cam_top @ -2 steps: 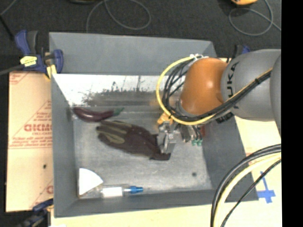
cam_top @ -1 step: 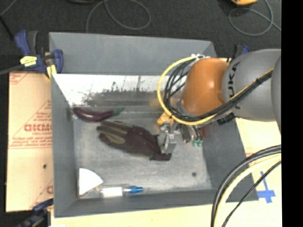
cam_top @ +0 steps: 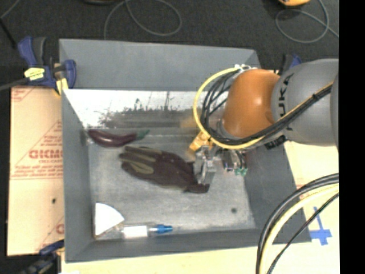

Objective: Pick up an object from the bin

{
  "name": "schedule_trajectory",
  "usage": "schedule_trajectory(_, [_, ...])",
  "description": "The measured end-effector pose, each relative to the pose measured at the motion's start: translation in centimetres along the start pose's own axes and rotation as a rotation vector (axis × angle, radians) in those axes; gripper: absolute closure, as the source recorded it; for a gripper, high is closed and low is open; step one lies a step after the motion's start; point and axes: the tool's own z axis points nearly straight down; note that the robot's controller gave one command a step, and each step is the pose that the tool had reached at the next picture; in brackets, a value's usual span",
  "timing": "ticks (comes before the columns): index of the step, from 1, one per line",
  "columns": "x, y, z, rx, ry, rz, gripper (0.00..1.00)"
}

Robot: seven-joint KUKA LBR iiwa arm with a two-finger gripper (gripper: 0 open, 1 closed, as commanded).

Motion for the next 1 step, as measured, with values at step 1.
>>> schedule_trajectory(1, [-1.12,0.79,0.24,0.0,-0.002,-0.002,1.0])
